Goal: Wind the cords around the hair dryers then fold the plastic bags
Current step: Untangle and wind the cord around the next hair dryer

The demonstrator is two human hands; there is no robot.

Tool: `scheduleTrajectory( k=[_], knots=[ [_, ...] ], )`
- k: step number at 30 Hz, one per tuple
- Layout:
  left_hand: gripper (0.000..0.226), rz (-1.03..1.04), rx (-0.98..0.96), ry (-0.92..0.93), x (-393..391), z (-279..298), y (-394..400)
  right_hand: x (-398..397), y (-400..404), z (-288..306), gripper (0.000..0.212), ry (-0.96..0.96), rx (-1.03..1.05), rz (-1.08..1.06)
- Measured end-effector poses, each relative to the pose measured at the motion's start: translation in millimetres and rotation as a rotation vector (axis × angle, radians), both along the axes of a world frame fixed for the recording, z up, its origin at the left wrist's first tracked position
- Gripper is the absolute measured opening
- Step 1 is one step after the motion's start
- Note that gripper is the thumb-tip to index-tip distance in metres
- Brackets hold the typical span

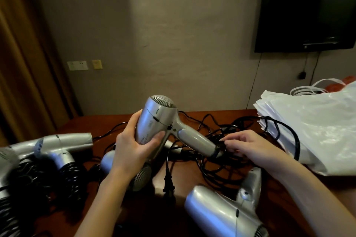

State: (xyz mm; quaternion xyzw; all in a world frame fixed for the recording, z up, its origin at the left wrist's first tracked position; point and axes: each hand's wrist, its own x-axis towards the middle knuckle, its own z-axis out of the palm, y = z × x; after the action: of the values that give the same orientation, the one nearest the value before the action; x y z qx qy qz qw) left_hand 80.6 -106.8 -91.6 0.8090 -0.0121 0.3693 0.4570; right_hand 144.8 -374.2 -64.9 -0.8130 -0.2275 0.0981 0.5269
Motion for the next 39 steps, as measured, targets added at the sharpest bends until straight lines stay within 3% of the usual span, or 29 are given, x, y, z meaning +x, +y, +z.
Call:
scheduleTrajectory(
  k=[3,6,8,14,18,23,27,34,37,39],
  knots=[
    [0.074,0.060,0.072,-0.044,-0.2,-1.9,-3.7,1.7,5.6,-4.9,0.031,-0.040,-0.012,-0.017],
    [0.086,0.117,0.052,-0.062,1.0,-3.0,-4.4,3.5,-1.8,-1.2,0.015,0.024,0.027,-0.013],
    [0.089,0.134,0.033,-0.074,0.5,-1.3,-4.1,1.8,-4.7,0.6,0.018,0.036,-0.034,-0.021],
    [0.078,0.069,0.022,-0.040,2.1,-3.8,-1.7,2.9,6.2,-3.9,0.029,-0.018,0.255,-0.097],
    [0.070,0.056,0.110,-0.067,4.6,-6.5,-12.4,-6.7,25.4,-15.0,0.031,-0.125,0.227,-0.064],
    [0.084,0.143,-0.099,-0.053,4.7,-5.5,-3.8,-10.1,26.5,-15.6,0.033,-0.203,0.250,-0.036],
    [0.090,0.139,-0.243,-0.025,4.3,-3.5,1.5,-13.8,33.0,-22.2,0.030,-0.220,0.174,0.147],
    [0.071,-0.024,-0.416,0.038,4.4,1.2,1.3,-15.0,32.5,-23.1,0.029,-0.215,0.173,0.233],
    [0.062,-0.115,-0.444,0.082,6.2,2.9,-2.5,-14.9,29.4,-25.9,0.031,-0.201,0.063,0.198],
    [0.061,-0.151,-0.435,0.112,8.0,3.7,-2.7,-17.5,26.2,-20.9,0.043,-0.169,-0.024,0.135]
  ],
)
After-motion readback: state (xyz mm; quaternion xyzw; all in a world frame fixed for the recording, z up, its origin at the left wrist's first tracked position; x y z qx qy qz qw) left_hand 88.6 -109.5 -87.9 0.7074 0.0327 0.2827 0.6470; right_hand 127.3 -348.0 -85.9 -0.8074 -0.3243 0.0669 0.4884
